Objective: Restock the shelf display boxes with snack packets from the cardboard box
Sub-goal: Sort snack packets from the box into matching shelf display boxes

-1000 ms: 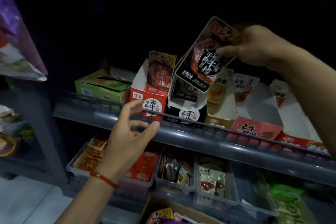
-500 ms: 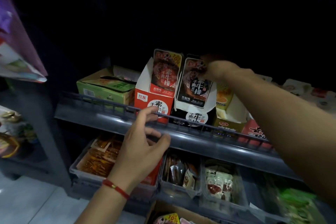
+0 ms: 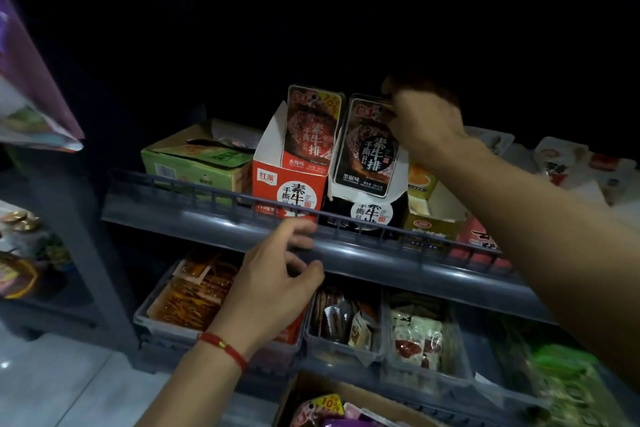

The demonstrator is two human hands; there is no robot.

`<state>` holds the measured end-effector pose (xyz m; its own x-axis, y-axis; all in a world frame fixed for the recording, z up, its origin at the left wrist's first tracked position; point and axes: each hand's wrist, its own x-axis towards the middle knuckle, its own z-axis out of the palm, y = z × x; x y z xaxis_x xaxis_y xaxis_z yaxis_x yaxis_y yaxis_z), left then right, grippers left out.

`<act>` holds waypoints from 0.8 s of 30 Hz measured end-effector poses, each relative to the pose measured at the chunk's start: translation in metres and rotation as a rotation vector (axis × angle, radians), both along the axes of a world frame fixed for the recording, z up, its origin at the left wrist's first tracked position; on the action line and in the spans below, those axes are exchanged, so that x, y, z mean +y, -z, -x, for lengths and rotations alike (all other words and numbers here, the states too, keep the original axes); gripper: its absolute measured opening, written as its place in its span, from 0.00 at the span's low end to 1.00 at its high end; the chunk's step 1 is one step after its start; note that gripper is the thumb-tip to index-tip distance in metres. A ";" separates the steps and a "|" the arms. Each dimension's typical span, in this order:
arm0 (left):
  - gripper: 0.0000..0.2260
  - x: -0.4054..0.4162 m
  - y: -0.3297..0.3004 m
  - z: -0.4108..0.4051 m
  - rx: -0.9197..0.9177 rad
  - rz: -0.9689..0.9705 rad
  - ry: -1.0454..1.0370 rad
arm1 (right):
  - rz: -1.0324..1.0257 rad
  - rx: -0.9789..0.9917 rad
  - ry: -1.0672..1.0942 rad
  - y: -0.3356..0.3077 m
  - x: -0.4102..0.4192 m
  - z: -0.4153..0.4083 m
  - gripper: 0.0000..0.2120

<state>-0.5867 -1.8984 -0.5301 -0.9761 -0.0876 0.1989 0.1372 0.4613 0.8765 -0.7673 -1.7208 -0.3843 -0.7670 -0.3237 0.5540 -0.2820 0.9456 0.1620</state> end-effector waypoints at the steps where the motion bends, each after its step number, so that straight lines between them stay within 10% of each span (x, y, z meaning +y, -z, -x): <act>1: 0.16 0.000 0.003 0.000 -0.039 0.057 0.019 | 0.031 0.069 -0.058 -0.002 0.001 -0.013 0.15; 4: 0.13 0.001 0.014 -0.004 -0.190 0.316 0.147 | 0.139 0.213 -0.340 0.005 0.013 -0.065 0.09; 9: 0.17 0.013 0.031 -0.018 -0.424 0.703 0.524 | 0.056 -0.112 -0.611 0.084 0.035 -0.166 0.08; 16: 0.12 0.070 0.073 -0.060 -0.663 0.913 0.731 | -0.152 -1.022 -0.228 0.249 0.088 -0.245 0.12; 21: 0.13 0.072 0.097 -0.065 -0.699 1.044 0.679 | 0.212 -1.442 -0.064 0.308 0.091 -0.264 0.22; 24: 0.15 0.064 0.116 -0.068 -0.744 1.074 0.674 | 0.476 -1.403 0.051 0.365 0.086 -0.267 0.46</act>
<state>-0.5185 -1.8343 -0.6458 -0.6758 0.2778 -0.6828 0.2665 0.9557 0.1251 -0.5001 -1.6346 -0.7498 -0.7573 -0.2858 -0.5872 0.0919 0.8436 -0.5291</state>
